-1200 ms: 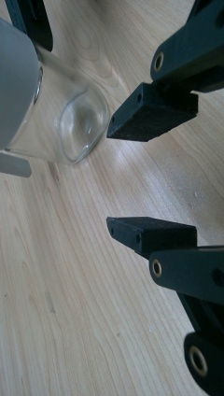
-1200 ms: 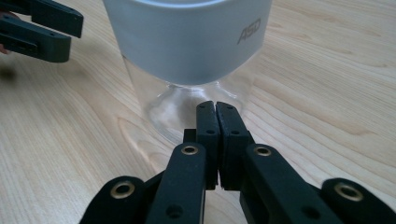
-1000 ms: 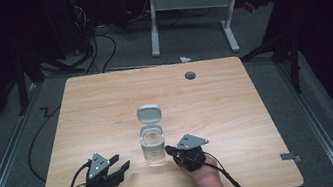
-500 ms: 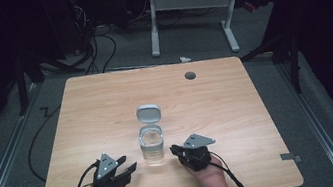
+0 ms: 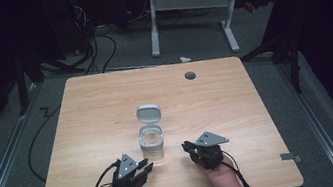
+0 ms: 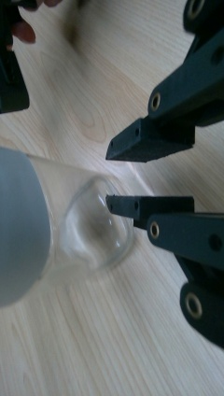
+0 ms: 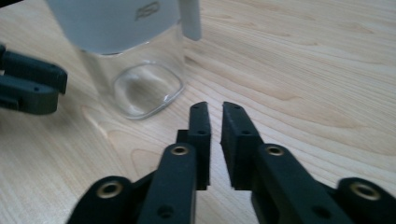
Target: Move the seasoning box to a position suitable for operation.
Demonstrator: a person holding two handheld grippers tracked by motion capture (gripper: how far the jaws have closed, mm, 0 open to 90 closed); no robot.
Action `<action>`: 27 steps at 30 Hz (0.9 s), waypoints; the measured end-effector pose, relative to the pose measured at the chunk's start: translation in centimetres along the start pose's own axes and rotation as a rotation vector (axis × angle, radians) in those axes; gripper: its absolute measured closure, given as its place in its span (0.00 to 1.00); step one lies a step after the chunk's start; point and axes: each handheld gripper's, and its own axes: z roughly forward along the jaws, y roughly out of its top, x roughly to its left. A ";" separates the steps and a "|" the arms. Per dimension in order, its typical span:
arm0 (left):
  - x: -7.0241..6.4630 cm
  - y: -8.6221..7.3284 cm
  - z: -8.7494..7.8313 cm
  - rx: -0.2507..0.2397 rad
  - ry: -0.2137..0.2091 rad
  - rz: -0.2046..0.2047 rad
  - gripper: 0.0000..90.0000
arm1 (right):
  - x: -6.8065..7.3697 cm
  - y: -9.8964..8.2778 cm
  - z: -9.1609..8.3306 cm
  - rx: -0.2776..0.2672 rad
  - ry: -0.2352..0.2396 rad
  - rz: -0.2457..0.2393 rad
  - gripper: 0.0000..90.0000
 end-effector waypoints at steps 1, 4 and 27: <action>-0.1 0.0 0.2 -0.008 -0.001 -0.009 0.86 | -0.1 0.0 0.0 -0.002 0.001 0.016 0.94; -0.5 0.0 0.9 -0.018 -0.007 -0.009 0.93 | -0.4 0.3 0.2 -0.010 0.014 0.041 0.97; -0.4 -0.2 2.3 -0.030 -0.030 0.007 1.00 | -1.1 6.9 5.5 -0.061 -0.029 0.019 0.98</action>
